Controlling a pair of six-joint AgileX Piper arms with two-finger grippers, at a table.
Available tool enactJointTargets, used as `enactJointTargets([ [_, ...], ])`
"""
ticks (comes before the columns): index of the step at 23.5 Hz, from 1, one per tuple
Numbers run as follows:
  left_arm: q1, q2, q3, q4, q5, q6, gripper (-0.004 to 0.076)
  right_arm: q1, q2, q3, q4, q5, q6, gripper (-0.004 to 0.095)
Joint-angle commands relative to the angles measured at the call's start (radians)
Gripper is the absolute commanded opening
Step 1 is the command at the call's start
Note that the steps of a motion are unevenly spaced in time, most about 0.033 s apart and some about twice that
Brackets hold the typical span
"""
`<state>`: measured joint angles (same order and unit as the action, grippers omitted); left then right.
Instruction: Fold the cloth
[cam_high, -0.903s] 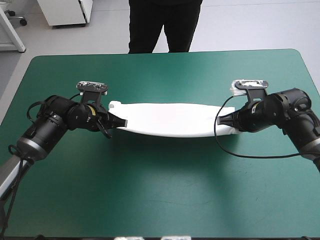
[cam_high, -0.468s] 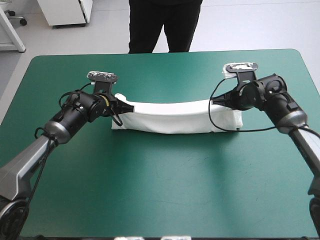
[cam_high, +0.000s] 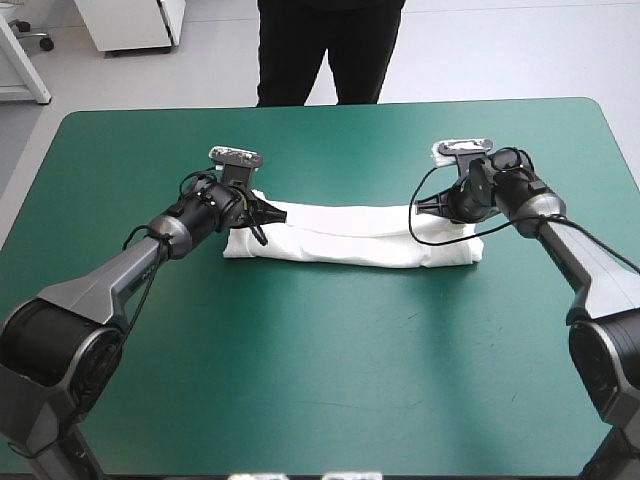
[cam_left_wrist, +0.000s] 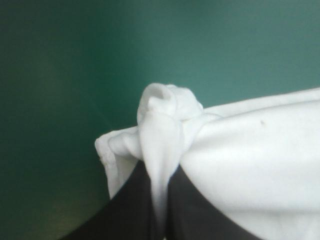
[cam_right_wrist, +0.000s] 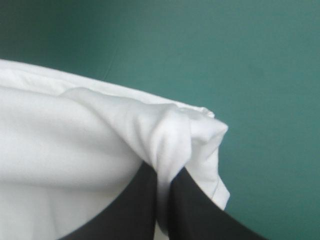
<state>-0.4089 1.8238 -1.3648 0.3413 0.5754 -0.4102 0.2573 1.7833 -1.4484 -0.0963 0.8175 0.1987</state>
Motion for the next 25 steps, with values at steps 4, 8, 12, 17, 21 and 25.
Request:
enactJointTargets([
  [4,-0.006,-0.051,-0.066,-0.026,0.053,0.036,0.0236,-0.007,-0.051,-0.081,0.017,0.064,-0.057,0.0476],
  [8,-0.006,-0.082,-0.086,-0.033,0.163,0.057,0.0386,-0.007,-0.100,-0.120,-0.024,0.131,-0.057,0.0646],
  [12,-0.006,-0.161,-0.099,-0.022,0.272,0.101,0.0402,-0.007,-0.194,-0.124,-0.206,0.187,0.005,0.0648],
  [17,-0.009,-0.355,-0.102,-0.209,0.317,0.332,0.0202,-0.111,-0.293,-0.124,-0.299,0.271,0.068,0.0648],
  [21,-0.009,-0.388,-0.152,-0.515,0.287,0.615,-0.0009,-0.328,-0.295,-0.124,0.074,0.273,-0.127,0.0648],
  [25,-0.009,-0.311,-0.211,-0.645,0.273,0.682,-0.0009,-0.464,-0.288,-0.124,0.392,0.269,-0.361,0.0648],
])
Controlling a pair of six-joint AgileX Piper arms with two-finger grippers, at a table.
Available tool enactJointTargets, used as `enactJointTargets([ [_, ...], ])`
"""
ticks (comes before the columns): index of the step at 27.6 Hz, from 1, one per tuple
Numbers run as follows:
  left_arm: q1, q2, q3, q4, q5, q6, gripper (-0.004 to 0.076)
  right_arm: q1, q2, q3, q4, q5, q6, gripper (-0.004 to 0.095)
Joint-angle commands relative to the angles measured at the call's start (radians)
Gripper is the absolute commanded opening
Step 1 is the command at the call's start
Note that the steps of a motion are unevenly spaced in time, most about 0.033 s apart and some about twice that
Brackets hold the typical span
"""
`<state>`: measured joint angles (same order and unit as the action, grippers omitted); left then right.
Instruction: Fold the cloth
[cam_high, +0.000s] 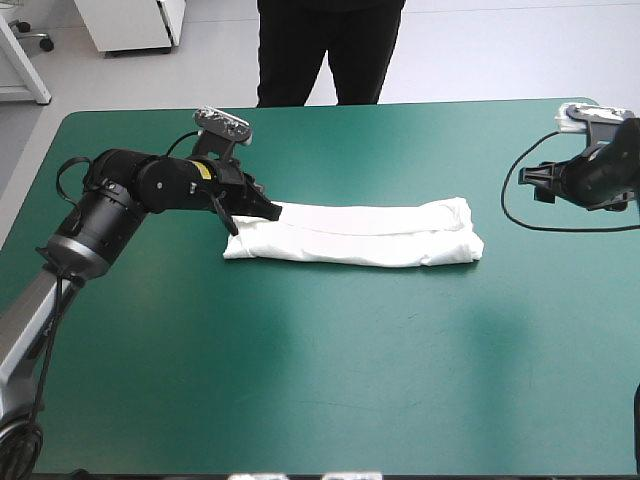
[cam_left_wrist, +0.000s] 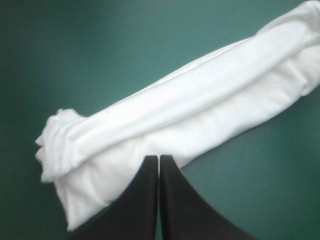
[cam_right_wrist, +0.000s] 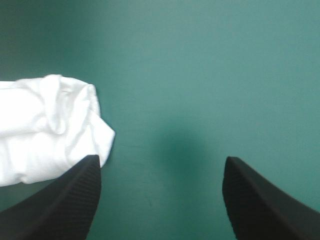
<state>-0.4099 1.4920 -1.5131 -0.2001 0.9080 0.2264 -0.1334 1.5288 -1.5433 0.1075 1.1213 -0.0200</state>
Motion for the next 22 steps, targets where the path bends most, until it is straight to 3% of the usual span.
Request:
enactJointTargets([
  [1,-0.008,0.050,-0.079,-0.128,-0.057,0.045,-0.0009,-0.098,-0.029,-0.029,0.241,-0.028,-0.182,0.0648],
  [5,-0.027,0.186,-0.135,-0.198,-0.057,0.050,-0.0009,-0.157,-0.022,-0.026,0.354,-0.021,-0.274,0.0648],
  [11,-0.111,0.420,-0.219,-0.181,-0.059,-0.018,-0.0009,-0.157,-0.001,0.005,0.376,-0.028,-0.313,0.0649],
  [22,-0.156,0.636,-0.303,-0.081,0.002,-0.106,-0.0009,-0.136,0.061,0.125,0.530,-0.042,-0.508,0.0649],
])
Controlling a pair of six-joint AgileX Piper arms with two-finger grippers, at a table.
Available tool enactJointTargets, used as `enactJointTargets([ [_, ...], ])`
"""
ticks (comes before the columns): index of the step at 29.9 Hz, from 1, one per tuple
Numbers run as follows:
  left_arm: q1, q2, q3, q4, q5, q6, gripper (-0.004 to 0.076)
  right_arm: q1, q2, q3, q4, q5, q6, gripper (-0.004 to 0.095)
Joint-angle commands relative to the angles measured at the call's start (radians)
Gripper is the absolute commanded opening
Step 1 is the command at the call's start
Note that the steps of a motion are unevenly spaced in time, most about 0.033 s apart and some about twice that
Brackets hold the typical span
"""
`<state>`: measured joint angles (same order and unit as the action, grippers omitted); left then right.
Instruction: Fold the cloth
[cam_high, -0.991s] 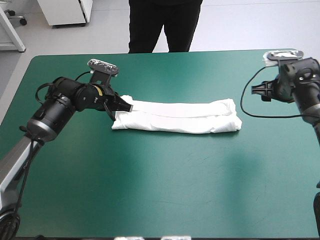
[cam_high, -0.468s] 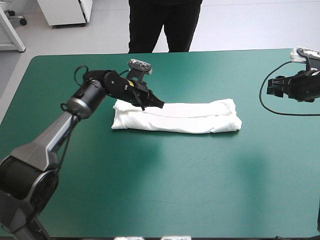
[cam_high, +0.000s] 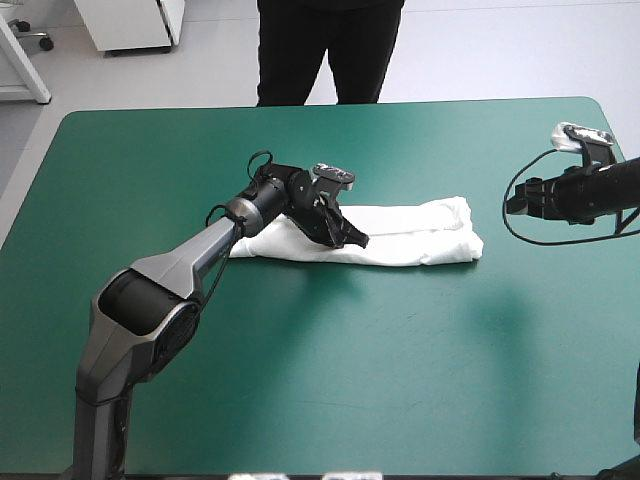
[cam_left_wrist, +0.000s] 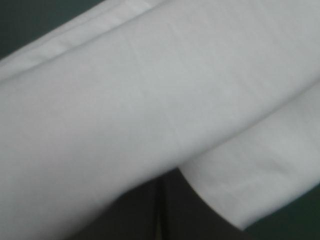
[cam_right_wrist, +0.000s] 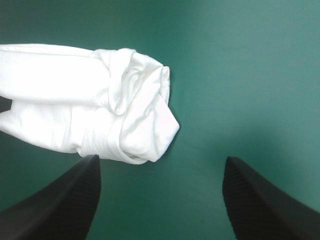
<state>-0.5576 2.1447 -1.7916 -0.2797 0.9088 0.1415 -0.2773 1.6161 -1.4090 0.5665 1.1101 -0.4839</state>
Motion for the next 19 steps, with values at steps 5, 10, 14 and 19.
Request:
enactJointTargets([
  [5,-0.010,-0.006,-0.028,-0.017,0.007,-0.021,-0.0009,0.043,0.044,-0.010,0.099,-0.022,-0.050,0.0651],
  [10,-0.010,-0.010,-0.062,0.000,0.038,-0.023,-0.0009,0.086,0.143,-0.010,0.104,-0.003,-0.052,0.0660],
  [14,-0.010,-0.025,-0.074,0.003,0.039,-0.016,-0.0009,0.115,0.206,-0.010,0.106,-0.014,-0.062,0.0660],
  [19,-0.010,-0.034,-0.081,0.008,0.048,-0.015,-0.0009,0.126,0.266,-0.012,0.122,-0.033,-0.069,0.0660],
])
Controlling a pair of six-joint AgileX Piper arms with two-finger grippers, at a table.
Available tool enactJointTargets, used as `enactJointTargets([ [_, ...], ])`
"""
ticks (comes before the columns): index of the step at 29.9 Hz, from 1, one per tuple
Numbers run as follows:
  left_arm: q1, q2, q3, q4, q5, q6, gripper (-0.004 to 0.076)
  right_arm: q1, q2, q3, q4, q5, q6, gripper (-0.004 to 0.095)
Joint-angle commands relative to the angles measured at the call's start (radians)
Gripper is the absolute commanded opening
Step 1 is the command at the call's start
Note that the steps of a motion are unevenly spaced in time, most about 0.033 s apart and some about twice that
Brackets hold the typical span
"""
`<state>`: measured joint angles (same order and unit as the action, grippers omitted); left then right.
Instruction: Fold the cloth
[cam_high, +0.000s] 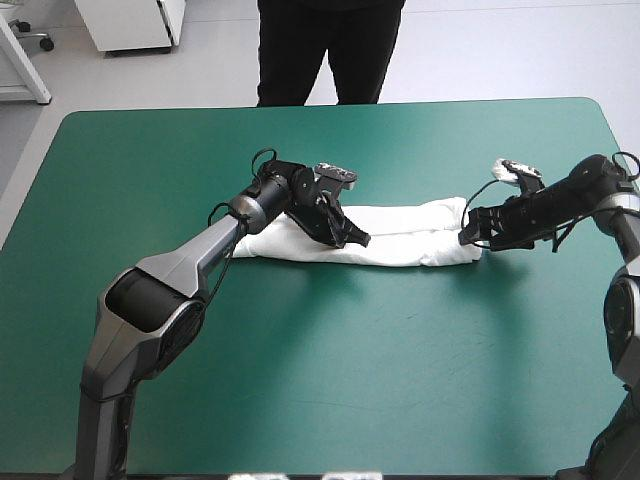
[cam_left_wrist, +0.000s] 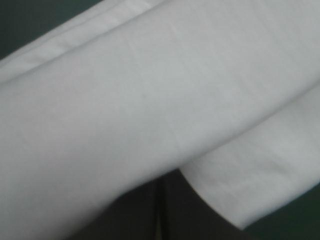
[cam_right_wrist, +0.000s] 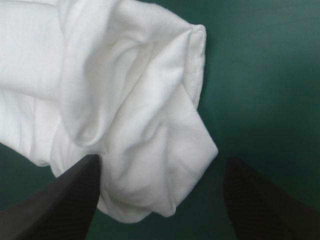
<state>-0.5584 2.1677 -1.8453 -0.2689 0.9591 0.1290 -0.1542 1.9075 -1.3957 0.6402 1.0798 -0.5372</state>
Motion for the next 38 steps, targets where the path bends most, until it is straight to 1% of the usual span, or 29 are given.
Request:
enactJointTargets([
  [1,-0.009,-0.057,-0.027,-0.003,0.001,-0.002,-0.0009,0.007,-0.015,-0.025,0.046,-0.004,-0.016,0.0660],
  [8,-0.009,-0.057,-0.027,-0.003,0.009,-0.004,-0.0009,0.047,0.075,-0.025,0.058,-0.002,-0.016,0.0640],
  [10,-0.009,-0.057,-0.027,-0.003,0.011,-0.004,-0.0009,0.059,0.098,-0.025,0.058,0.003,-0.016,0.0602],
  [11,-0.009,-0.057,-0.027,-0.003,0.011,-0.004,-0.0009,0.068,0.108,-0.025,0.061,0.006,-0.016,0.0564],
  [12,-0.009,-0.057,-0.027,-0.003,0.011,-0.004,-0.0009,0.072,0.117,-0.025,0.063,0.008,-0.016,0.0509],
  [14,-0.009,-0.057,-0.027,-0.001,0.012,-0.004,-0.0009,0.076,0.133,-0.025,0.076,0.011,-0.016,0.0359],
  [16,-0.009,-0.057,-0.027,-0.001,0.014,-0.004,-0.0009,0.077,0.138,-0.025,0.088,0.008,-0.016,0.0188],
  [18,-0.009,-0.057,-0.027,-0.003,0.014,-0.004,-0.0009,0.077,0.138,-0.025,0.100,0.006,-0.035,-0.0017],
  [21,-0.009,-0.057,-0.027,-0.001,0.014,-0.004,-0.0009,0.073,0.134,-0.027,0.150,0.040,-0.053,-0.0018],
  [25,-0.009,-0.056,-0.027,-0.001,0.018,-0.006,-0.0009,0.067,0.132,-0.079,0.231,0.166,-0.070,-0.0017],
  [34,-0.009,-0.056,-0.027,-0.001,0.038,-0.006,-0.0009,0.067,0.004,-0.239,0.240,0.172,0.000,-0.0017],
  [38,-0.009,-0.056,-0.027,-0.001,0.035,-0.008,-0.0009,0.067,-0.056,-0.257,0.232,0.172,0.022,-0.0017],
])
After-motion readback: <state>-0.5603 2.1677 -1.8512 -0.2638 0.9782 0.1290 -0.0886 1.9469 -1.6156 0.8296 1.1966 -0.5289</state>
